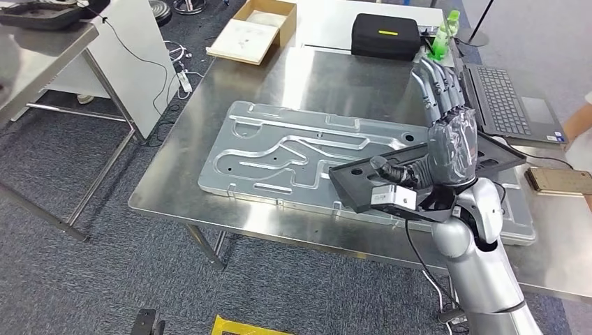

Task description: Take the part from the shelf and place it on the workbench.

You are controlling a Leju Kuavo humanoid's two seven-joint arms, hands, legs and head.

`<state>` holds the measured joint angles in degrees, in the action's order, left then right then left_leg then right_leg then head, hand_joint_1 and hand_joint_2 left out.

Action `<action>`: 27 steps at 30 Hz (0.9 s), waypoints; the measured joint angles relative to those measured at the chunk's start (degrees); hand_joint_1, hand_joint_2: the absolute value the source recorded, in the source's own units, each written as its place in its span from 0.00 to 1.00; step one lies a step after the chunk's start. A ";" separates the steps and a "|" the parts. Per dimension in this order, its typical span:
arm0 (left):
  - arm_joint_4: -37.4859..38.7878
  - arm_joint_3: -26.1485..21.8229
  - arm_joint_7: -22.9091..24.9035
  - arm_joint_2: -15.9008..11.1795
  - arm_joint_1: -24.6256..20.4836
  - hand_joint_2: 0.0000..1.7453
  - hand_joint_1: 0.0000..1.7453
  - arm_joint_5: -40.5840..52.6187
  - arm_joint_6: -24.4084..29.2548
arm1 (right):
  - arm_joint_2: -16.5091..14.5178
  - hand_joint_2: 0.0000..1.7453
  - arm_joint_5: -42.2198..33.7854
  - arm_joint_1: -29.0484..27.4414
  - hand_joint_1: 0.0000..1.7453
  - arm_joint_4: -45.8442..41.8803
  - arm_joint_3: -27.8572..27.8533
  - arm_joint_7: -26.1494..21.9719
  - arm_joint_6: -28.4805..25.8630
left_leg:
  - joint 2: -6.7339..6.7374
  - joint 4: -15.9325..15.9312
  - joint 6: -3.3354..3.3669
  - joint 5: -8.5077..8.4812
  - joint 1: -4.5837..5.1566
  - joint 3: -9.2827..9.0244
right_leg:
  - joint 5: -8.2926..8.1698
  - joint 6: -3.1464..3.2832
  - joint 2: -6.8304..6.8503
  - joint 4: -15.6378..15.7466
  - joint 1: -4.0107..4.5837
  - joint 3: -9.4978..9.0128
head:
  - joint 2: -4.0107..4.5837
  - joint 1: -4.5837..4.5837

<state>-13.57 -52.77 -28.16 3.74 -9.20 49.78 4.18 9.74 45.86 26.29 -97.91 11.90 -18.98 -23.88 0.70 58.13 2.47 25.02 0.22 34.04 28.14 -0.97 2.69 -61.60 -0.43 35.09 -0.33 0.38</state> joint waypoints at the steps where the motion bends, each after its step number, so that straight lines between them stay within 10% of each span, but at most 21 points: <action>1: 0.00 0.01 0.03 0.04 0.03 0.00 0.00 0.01 0.04 | -0.01 0.00 -0.25 -0.46 0.00 -0.36 0.11 -0.11 -0.26 | -0.40 -0.15 0.24 -0.14 -0.08 -0.08 | 1.65 -0.18 -0.93 -2.64 -0.11 1.15 | 0.00 0.00; 5: 0.00 0.01 0.50 0.07 0.16 0.00 0.00 0.01 0.49 | -0.01 0.00 -0.86 -3.03 0.00 -1.11 0.25 -0.59 -1.18 | -2.45 0.07 0.48 -0.18 0.07 0.04 | 5.47 -0.31 -2.46 -13.53 -0.25 6.53 | 0.00 0.00; 9: 0.00 0.01 0.92 0.10 0.20 0.00 0.00 0.04 0.80 | -0.02 0.00 -1.27 -4.28 0.00 -1.95 0.29 -1.25 -1.82 | -4.78 0.60 0.14 0.02 0.15 0.19 | -1.33 0.52 -5.14 -1.32 -0.25 1.01 | 0.00 -0.01; 13: 0.00 0.01 1.18 -0.06 0.39 0.00 0.00 0.31 0.99 | -0.24 0.00 -1.74 -5.26 0.00 -2.48 0.29 -1.96 -2.74 | -6.32 0.67 -1.00 -0.05 -0.10 0.77 | -2.03 1.07 -5.29 2.22 -0.12 -0.51 | 0.00 0.02; 20: 0.04 0.39 0.91 -0.20 0.22 0.00 0.00 0.98 -0.96 | -2.06 0.00 -2.70 -10.48 0.00 -2.74 0.29 -5.13 -6.70 | -1.37 15.51 -3.26 6.83 -0.95 7.84 | -2.03 2.21 -1.23 3.09 -0.56 -1.34 | 0.00 -0.46; 24: 0.04 0.80 0.54 -0.17 -0.28 0.00 0.00 1.10 -1.65 | -2.68 0.00 -3.19 -10.98 0.00 -2.72 0.29 -6.23 -7.12 | 0.66 4.56 -3.40 1.10 -1.21 2.20 | -1.42 1.39 0.55 2.62 -0.72 -1.62 | 0.00 -0.46; 27: 0.04 1.08 0.50 -0.04 -1.33 0.00 0.00 0.84 -2.30 | -2.81 0.00 -3.44 -9.24 0.00 -2.70 0.29 -5.98 -5.81 | 1.08 0.81 -2.33 0.29 -0.64 0.52 | -1.32 0.37 1.48 2.57 -0.39 -1.77 | 0.00 -0.43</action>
<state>-13.53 -51.70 -27.67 3.70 -10.53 50.61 1.88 6.92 42.42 17.05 -100.61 12.20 -24.96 -29.69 1.78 58.94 0.14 25.30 -0.42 34.56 26.82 -0.60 4.17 -59.03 -0.83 33.32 -0.33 -0.05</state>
